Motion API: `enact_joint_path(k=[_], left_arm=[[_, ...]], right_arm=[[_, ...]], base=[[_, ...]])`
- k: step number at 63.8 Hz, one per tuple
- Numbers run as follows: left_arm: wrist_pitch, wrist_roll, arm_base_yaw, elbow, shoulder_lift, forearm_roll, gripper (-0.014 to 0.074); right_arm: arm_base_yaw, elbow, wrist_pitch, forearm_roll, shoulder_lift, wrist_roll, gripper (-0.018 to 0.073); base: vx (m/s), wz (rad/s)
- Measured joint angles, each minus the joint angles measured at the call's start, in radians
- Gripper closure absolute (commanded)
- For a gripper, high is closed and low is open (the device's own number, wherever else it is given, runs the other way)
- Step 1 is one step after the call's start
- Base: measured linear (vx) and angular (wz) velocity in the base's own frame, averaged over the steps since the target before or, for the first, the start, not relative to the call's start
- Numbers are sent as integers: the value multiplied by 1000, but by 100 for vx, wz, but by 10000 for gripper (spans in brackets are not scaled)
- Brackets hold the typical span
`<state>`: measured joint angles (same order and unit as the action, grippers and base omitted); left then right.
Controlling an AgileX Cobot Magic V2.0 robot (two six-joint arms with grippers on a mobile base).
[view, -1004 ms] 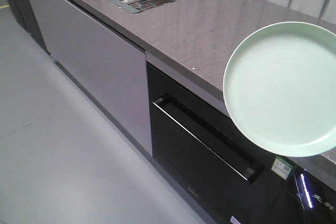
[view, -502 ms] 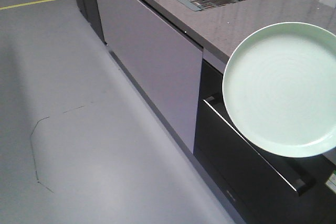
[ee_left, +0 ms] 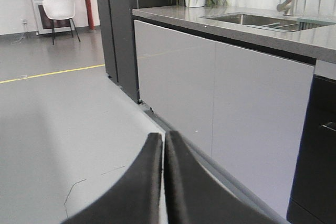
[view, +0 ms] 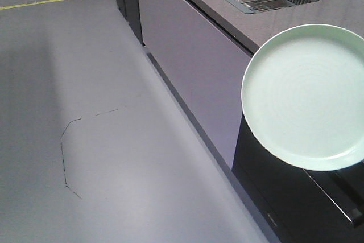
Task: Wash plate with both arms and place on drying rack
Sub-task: 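Drive the base away from the counter holding the plate in the right gripper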
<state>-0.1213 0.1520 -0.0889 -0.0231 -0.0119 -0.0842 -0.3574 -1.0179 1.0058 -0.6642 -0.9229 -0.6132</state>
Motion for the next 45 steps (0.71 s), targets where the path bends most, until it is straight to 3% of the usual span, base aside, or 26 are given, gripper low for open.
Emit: enact_joint_path(k=[45], left_arm=[[0,0,0,0,0,0,603]], right_arm=[[0,0,0,1,0,0,563]], base=[[7,29]])
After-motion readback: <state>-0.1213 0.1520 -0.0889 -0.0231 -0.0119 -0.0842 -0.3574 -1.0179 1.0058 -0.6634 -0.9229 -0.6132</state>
